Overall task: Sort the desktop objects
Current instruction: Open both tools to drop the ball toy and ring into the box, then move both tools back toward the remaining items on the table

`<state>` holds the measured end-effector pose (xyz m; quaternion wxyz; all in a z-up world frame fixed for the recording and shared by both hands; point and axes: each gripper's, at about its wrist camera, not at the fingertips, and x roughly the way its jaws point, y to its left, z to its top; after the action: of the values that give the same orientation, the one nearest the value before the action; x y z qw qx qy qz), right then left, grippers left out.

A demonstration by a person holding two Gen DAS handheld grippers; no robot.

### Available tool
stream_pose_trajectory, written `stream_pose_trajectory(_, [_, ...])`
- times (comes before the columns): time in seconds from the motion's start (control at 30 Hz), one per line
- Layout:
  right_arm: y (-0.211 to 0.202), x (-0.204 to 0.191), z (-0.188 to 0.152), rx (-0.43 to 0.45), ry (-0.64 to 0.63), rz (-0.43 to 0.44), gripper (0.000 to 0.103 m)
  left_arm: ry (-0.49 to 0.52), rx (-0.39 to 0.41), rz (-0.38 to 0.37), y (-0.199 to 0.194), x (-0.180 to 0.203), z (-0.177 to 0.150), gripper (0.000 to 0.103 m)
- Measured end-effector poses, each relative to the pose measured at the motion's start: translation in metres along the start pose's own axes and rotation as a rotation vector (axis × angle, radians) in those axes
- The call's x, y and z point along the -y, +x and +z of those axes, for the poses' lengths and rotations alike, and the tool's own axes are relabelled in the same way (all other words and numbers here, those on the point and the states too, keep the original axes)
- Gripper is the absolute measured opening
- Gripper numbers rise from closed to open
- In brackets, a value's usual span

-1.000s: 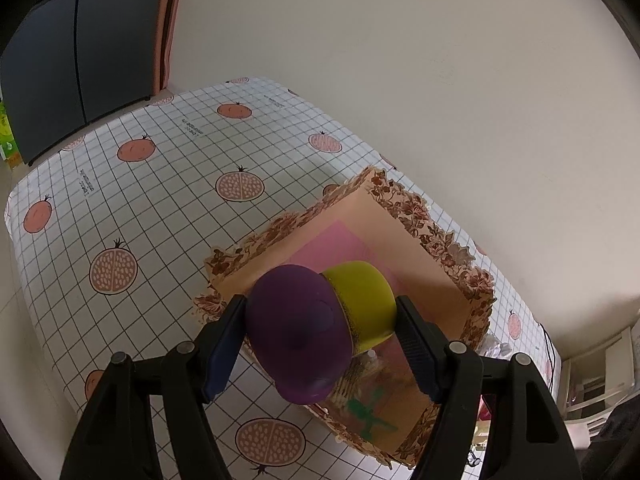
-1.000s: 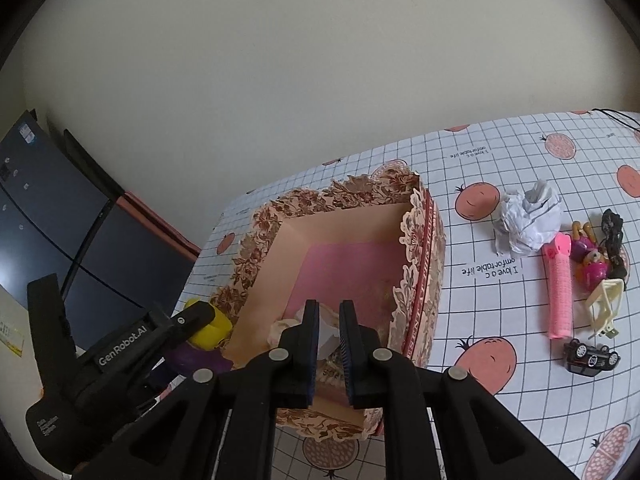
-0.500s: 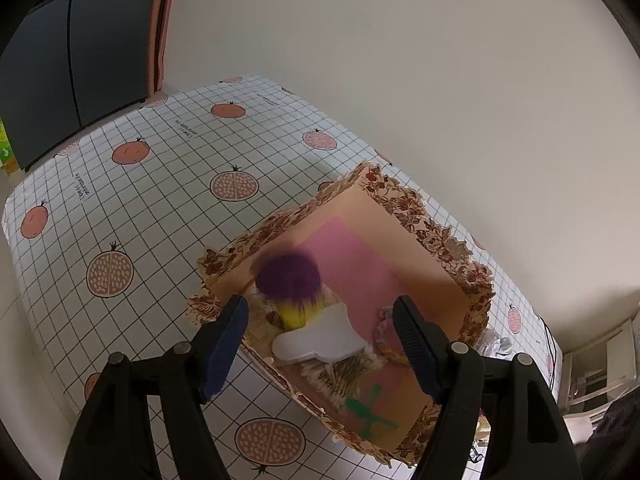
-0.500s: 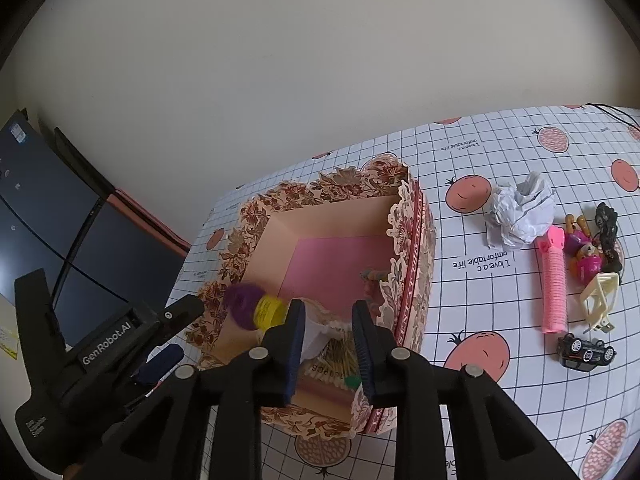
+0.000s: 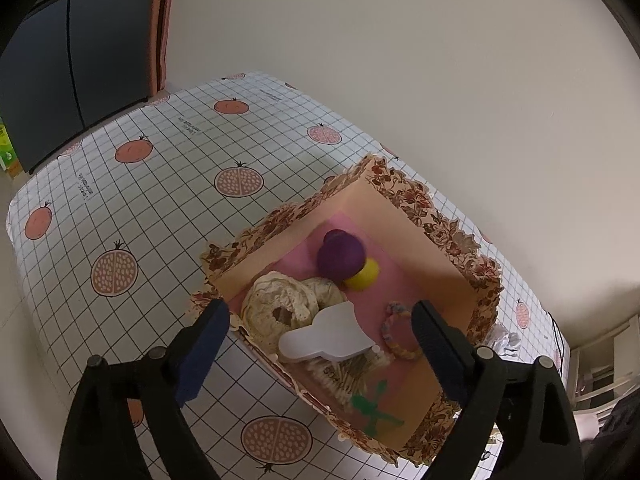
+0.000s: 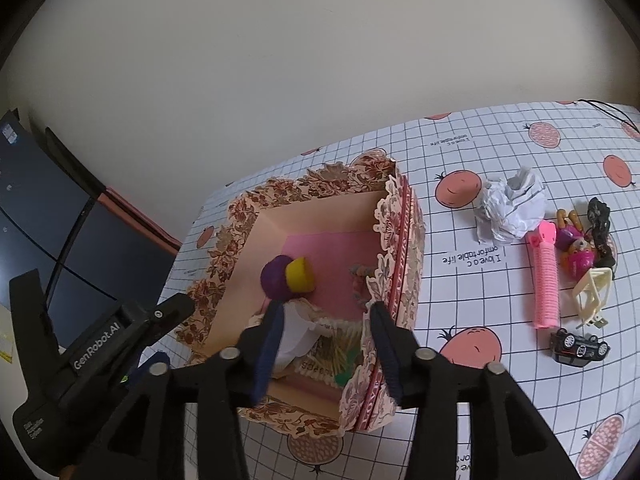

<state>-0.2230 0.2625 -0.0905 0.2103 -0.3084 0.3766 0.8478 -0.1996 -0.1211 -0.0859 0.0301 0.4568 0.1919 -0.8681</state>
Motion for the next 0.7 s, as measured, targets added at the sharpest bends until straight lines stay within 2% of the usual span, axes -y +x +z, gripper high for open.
stream_pose_trajectory(0.07, [-0.0002,0.0011,0.0002,0.002,0.006,-0.011,0.063,-0.002,0.003,0.0,-0.0005,-0.0003,0.0001,0.096])
stream_pose_trajectory(0.23, [-0.0012,0.0034,0.0011,0.008,0.015,-0.025,0.071,-0.003,0.014,0.003,-0.0018,-0.0005,0.0004,0.103])
stream_pose_trajectory(0.4, [-0.0018,0.0058,0.0019,0.009,0.019,-0.033,0.078,0.005,0.008,0.011,0.0002,0.0,-0.0002,0.103])
stream_pose_trajectory(0.57, [-0.0021,0.0086,0.0023,0.01,0.03,-0.033,0.095,0.006,0.012,0.012,0.0001,0.0002,-0.0002,0.103])
stream_pose_trajectory(0.7, [-0.003,0.0097,0.0029,0.017,0.024,-0.033,0.102,0.004,0.019,0.011,-0.0011,0.0004,-0.0002,0.103])
